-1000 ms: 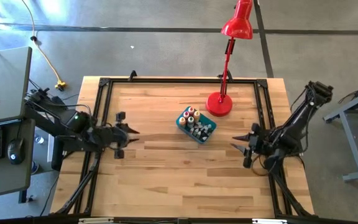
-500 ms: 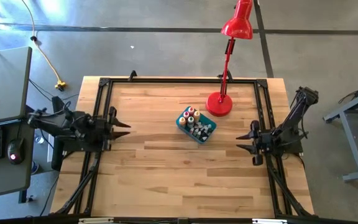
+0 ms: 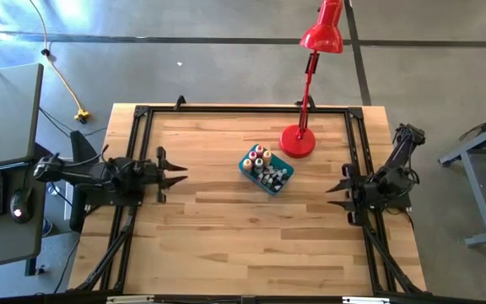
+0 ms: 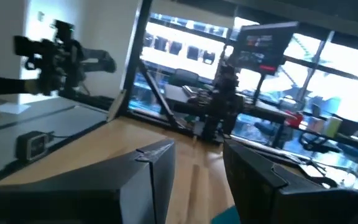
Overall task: Pick & Place food coloring
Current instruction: Return to home position
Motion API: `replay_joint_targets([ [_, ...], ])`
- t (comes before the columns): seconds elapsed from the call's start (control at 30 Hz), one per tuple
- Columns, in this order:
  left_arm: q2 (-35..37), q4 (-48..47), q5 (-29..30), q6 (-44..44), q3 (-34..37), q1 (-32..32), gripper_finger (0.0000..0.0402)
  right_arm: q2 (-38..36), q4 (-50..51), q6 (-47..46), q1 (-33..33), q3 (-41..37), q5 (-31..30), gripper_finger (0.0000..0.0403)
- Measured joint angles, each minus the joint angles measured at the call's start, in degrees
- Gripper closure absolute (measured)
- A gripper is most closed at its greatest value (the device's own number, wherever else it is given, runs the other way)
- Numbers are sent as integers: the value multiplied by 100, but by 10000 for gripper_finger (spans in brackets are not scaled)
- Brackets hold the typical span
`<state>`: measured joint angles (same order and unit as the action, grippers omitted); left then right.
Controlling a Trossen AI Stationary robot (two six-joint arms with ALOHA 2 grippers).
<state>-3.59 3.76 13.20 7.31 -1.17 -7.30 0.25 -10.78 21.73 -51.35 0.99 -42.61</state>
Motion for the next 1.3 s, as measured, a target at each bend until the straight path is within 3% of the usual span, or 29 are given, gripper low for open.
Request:
replay_joint_targets([
  [0.33,-111,-139,21,-862,3,130,294,40,20,-75,550,-39,1163,272],
  [0.57,-111,-143,23,-868,11,130,294,48,219,374,1510,-39,2951,272],
  [0.67,-112,-146,23,-868,14,130,294,48,222,386,1917,-39,3400,272],
  [0.87,-112,-152,25,-868,18,130,294,48,394,-152,2405,-39,2775,272],
  [1.1,-112,-156,28,-868,22,130,294,48,415,-629,2476,-41,1875,272],
  [1.3,-112,-157,30,-870,22,130,294,48,415,-631,2475,-41,1714,272],
])
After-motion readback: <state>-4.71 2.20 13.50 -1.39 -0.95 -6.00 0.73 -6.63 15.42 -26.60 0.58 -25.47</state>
